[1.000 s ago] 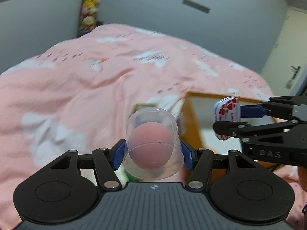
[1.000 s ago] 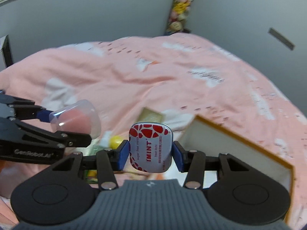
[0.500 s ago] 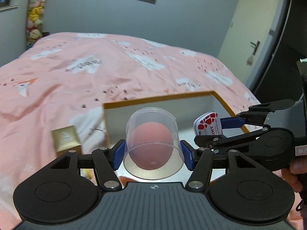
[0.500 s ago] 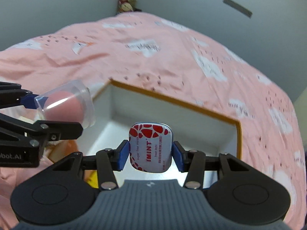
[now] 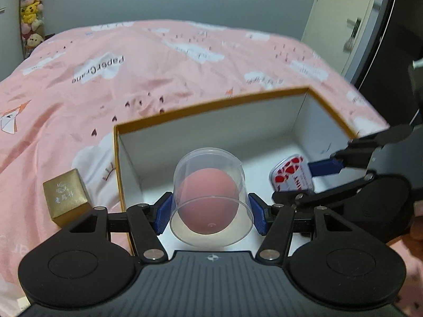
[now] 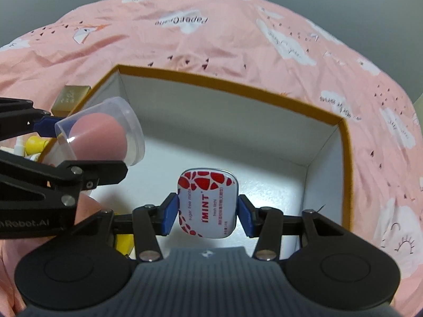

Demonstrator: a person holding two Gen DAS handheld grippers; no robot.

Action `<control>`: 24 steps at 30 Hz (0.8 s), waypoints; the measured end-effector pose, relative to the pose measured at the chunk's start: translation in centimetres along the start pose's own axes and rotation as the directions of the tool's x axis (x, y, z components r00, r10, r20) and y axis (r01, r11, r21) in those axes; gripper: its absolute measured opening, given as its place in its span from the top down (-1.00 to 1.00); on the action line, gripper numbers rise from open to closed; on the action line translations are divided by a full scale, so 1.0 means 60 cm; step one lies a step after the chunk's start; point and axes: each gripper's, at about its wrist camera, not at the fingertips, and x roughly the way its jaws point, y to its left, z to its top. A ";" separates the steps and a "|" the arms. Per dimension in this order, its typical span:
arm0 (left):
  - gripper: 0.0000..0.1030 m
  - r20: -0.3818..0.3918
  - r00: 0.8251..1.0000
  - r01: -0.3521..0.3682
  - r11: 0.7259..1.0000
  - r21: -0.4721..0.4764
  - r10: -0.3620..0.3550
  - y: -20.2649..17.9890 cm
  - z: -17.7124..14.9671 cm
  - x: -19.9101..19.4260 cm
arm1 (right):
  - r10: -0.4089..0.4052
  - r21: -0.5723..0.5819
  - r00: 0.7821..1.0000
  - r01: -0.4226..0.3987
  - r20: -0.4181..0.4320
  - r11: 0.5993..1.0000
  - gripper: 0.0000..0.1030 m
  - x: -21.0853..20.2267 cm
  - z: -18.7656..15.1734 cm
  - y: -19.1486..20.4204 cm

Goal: Organize rigid objects
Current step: 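Lower the cup and tin into the box and open both tools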

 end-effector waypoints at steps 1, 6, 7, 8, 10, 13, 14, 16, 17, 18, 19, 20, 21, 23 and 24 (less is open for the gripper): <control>-0.34 -0.013 1.000 -0.008 1.000 0.011 0.008 -0.001 0.000 0.003 | 0.007 0.003 1.000 -0.007 -0.010 1.000 0.06 0.006 0.001 -0.001; -0.34 -0.080 0.994 -0.063 0.992 0.109 0.072 -0.016 -0.003 0.023 | 0.020 0.015 0.999 -0.019 -0.041 1.000 0.06 0.029 0.000 -0.002; -0.35 -0.095 0.993 -0.063 0.992 0.111 0.074 -0.016 -0.004 0.028 | 0.027 0.022 0.999 -0.026 -0.043 0.999 0.06 0.031 -0.001 -0.002; -0.35 -0.111 0.991 -0.066 0.991 0.116 0.079 -0.016 -0.006 0.033 | 0.035 0.029 0.998 -0.034 -0.045 0.999 0.06 0.033 -0.001 -0.003; -0.35 -0.134 0.987 -0.074 0.988 0.133 0.092 -0.018 -0.012 0.040 | 0.045 0.035 0.998 -0.043 -0.046 0.998 0.06 0.036 -0.002 -0.002; -0.35 -0.151 0.983 -0.082 0.986 0.143 0.104 -0.019 -0.020 0.045 | 0.049 0.032 0.998 -0.047 -0.049 0.998 0.06 0.038 -0.004 0.001; -0.35 -0.150 0.983 -0.086 0.985 0.149 0.108 -0.021 -0.021 0.044 | 0.052 0.033 0.997 -0.050 -0.050 0.998 0.06 0.039 -0.005 0.002; -0.36 -0.152 0.982 -0.092 0.983 0.157 0.116 -0.023 -0.021 0.044 | 0.054 0.034 0.997 -0.052 -0.053 0.998 0.06 0.040 -0.007 0.003; -0.38 -0.153 0.981 -0.093 0.983 0.160 0.118 -0.023 -0.021 0.045 | 0.054 0.035 0.997 -0.053 -0.054 0.998 0.06 0.040 -0.008 0.003; -0.42 -0.152 0.981 -0.094 0.982 0.162 0.119 -0.023 -0.021 0.045 | 0.056 0.038 0.997 -0.054 -0.055 0.998 0.06 0.041 -0.009 0.003; -0.43 -0.148 0.982 -0.093 0.983 0.161 0.117 -0.023 -0.021 0.043 | 0.057 0.041 0.997 -0.055 -0.056 0.998 0.06 0.041 -0.010 0.002; -0.43 -0.144 0.983 -0.092 0.984 0.155 0.115 -0.023 -0.022 0.042 | 0.058 0.043 0.997 -0.056 -0.055 0.998 0.06 0.041 -0.011 0.001; -0.47 -0.139 0.984 -0.090 0.986 0.144 0.110 -0.022 -0.022 0.039 | 0.058 0.045 0.997 -0.055 -0.055 0.997 0.06 0.040 -0.012 0.001; -0.52 -0.131 0.986 -0.084 0.988 0.129 0.101 -0.020 -0.020 0.038 | 0.056 0.047 0.997 -0.053 -0.053 0.997 0.06 0.038 -0.015 0.000; -0.55 -0.119 0.989 -0.077 0.990 0.120 0.091 -0.017 -0.020 0.035 | 0.054 0.049 0.997 -0.051 -0.053 0.997 0.06 0.037 -0.016 0.000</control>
